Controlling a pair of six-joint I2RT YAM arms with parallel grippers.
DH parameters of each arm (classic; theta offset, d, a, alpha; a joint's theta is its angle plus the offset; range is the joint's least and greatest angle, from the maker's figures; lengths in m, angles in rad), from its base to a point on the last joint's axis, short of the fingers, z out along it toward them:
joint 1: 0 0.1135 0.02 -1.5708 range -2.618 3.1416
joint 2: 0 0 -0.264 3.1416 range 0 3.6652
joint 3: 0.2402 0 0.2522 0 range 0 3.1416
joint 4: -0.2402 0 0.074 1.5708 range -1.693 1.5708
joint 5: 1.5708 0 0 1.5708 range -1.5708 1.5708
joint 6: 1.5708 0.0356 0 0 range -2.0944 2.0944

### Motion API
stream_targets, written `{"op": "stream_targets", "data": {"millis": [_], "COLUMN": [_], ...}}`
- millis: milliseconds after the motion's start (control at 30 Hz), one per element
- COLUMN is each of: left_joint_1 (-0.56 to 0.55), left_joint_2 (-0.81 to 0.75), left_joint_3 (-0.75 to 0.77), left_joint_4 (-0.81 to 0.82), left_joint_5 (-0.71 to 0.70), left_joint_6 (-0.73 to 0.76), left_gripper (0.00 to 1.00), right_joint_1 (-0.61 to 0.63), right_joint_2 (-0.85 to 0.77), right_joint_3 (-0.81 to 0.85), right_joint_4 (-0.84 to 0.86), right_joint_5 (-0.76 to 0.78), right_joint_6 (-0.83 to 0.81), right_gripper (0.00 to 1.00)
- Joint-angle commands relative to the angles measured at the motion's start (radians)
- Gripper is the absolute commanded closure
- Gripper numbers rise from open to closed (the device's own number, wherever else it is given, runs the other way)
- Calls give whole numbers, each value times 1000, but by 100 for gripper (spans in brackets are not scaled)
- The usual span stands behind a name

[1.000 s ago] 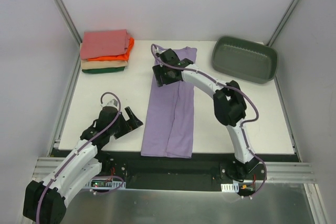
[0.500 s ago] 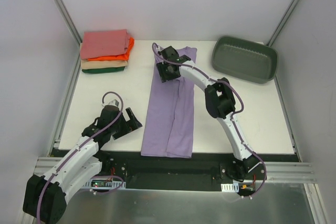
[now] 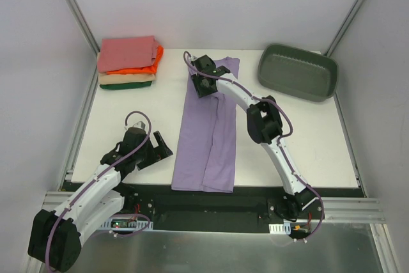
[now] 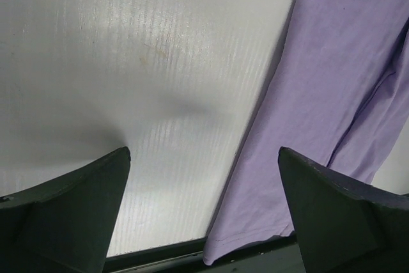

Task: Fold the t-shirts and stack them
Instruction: Rotate the tshirt 90 degrees

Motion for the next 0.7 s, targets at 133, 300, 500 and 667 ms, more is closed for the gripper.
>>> {"op": "stream_targets", "data": {"millis": [133, 300, 500, 667], "left_joint_1": [1, 1, 1, 1], "left_joint_2": [-2, -3, -11, -14], "left_joint_3": [19, 17, 13, 11], "left_joint_4": [-12, -12, -12, -14], "left_joint_5": [-20, -15, -18, -18], "left_joint_6": [27, 24, 25, 27], "left_gripper": [1, 1, 1, 1], "right_joint_1": [-6, -20, -45, -43], "right_joint_2": [33, 44, 41, -7], "right_joint_3": [99, 113, 111, 56], "right_joint_4": [-110, -138, -130, -65], "right_joint_5": [51, 64, 38, 12], "right_joint_6": [-5, 23, 61, 41], "right_gripper": [60, 74, 100, 99]}}
